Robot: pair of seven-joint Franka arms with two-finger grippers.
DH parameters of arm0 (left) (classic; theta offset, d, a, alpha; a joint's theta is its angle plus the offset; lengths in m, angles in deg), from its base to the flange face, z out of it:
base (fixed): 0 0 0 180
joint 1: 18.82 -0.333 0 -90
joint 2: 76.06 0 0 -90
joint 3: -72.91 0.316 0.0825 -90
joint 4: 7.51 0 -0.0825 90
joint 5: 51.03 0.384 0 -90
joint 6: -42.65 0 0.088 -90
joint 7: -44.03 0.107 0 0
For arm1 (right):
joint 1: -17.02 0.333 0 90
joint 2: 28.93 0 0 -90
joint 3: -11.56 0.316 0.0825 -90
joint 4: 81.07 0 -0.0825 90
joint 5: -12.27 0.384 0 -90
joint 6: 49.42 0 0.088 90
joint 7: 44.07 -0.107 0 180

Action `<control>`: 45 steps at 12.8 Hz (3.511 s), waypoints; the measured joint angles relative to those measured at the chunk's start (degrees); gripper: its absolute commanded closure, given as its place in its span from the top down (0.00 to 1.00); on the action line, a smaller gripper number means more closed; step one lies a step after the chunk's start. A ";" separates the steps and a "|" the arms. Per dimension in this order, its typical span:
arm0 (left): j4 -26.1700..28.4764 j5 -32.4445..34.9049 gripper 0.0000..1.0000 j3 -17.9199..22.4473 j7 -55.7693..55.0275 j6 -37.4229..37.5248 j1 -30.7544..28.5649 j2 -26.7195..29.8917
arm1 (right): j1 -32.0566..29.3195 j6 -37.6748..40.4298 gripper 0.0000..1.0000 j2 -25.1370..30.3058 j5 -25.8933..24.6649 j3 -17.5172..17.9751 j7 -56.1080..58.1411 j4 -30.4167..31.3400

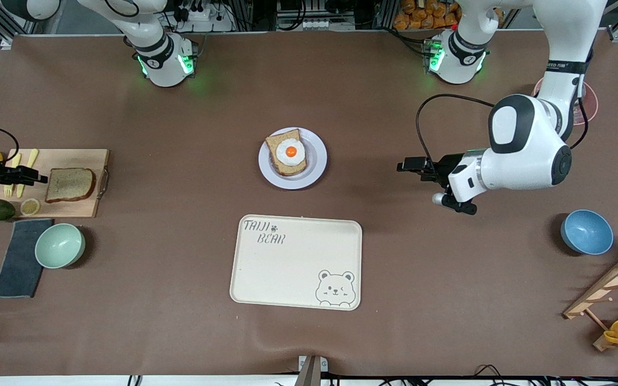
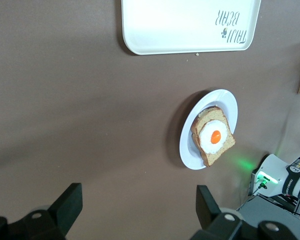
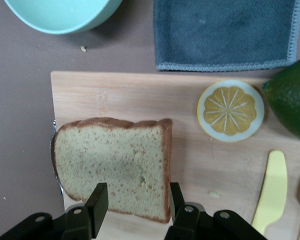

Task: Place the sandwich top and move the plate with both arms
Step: 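Lower the right gripper onto the bread slice on the cutting board and grasp, then lift the bread slice with the right gripper and carry it toward the plate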

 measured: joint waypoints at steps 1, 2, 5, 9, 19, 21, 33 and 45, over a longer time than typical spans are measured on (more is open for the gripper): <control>0.00 -0.02 1.00 0.00 0.03 -0.12 0.00 -0.22 | -0.44 0.00 0.51 -1.03 1.90 -0.02 2.09 -0.13; 0.00 -0.02 1.00 0.00 0.05 -0.21 0.00 -0.39 | -0.88 -0.21 0.51 -2.17 3.41 -0.02 3.93 -0.24; -0.01 -0.03 1.00 -0.02 0.08 -0.56 0.06 -0.71 | -1.35 -2.13 0.48 -4.47 4.92 -0.04 6.41 -0.60; -0.01 -0.03 1.00 -0.03 0.08 -1.16 0.06 -1.10 | -2.06 -2.25 0.28 -5.25 5.85 -0.12 7.97 -0.76; -0.06 -0.03 1.00 -0.02 0.28 -1.36 0.02 -1.13 | -2.34 -2.13 0.20 -6.44 8.15 -0.33 8.73 -0.72; -0.08 -0.26 1.00 -0.02 0.29 -1.36 0.02 -1.13 | -2.34 -1.82 0.00 -6.44 8.26 -0.33 8.80 -0.72; -0.36 -0.70 1.00 -0.04 0.33 -1.94 0.06 -1.13 | -1.31 20.64 0.00 -6.39 8.69 -0.42 2.22 -10.04; -0.20 -6.27 1.00 -0.07 7.75 -3.94 0.16 -2.58 | 2.44 39.16 0.00 -2.87 8.86 11.52 -21.50 -15.64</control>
